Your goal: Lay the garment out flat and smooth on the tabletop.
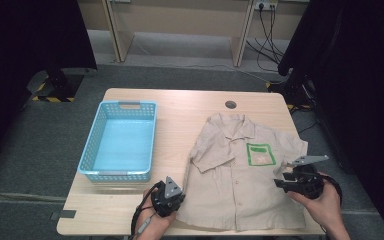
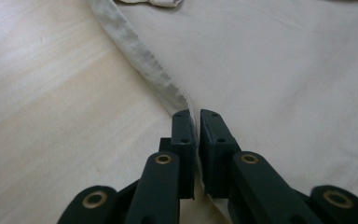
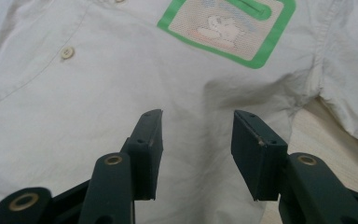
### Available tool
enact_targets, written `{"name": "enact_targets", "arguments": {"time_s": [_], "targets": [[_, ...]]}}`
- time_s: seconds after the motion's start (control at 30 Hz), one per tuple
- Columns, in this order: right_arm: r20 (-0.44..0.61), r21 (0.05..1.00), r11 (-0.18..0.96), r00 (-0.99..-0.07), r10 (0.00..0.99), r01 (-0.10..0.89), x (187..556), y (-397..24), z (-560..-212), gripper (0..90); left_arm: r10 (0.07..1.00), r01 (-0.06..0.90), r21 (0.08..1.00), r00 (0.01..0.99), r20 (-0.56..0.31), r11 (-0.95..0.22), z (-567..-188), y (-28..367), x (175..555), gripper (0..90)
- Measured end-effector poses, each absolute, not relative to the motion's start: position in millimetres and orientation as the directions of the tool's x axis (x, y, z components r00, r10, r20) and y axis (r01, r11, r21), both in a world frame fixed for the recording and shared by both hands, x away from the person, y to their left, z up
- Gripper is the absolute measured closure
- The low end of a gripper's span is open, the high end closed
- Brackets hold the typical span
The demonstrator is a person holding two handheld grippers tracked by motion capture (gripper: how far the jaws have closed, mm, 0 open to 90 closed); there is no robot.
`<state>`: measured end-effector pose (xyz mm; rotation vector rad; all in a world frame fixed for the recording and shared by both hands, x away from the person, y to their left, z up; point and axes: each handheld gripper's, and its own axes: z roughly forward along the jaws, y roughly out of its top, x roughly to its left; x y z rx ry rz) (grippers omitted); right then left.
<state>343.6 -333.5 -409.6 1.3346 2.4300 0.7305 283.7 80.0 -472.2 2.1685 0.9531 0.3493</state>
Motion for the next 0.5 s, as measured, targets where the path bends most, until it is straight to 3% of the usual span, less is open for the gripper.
{"name": "enact_targets", "arguments": {"time_s": [0.1, 0.17, 0.37, 0.5], "targets": [[0.000, 0.557, 0.448, -0.540, 0.842, 0.699, 344, -329, -407, 54.2, 0.721, 0.520, 0.725, 0.692, -0.047, -0.452, -473, 83, 275, 82.1], [0.000, 0.563, 0.447, -0.541, 0.841, 0.695, 346, -325, -405, 54.2, 0.722, 0.510, 0.738, 0.690, -0.044, -0.442, -473, 84, 271, 76.0], [0.005, 0.583, 0.440, -0.545, 0.839, 0.683, 361, -304, -396, 52.0, 0.718, 0.398, 0.834, 0.696, -0.004, -0.381, -467, 92, 265, 35.9], [0.022, 0.599, 0.429, -0.550, 0.835, 0.676, 370, -288, -390, 51.6, 0.734, 0.404, 0.849, 0.679, -0.029, -0.340, -471, 97, 268, 26.8]]}}
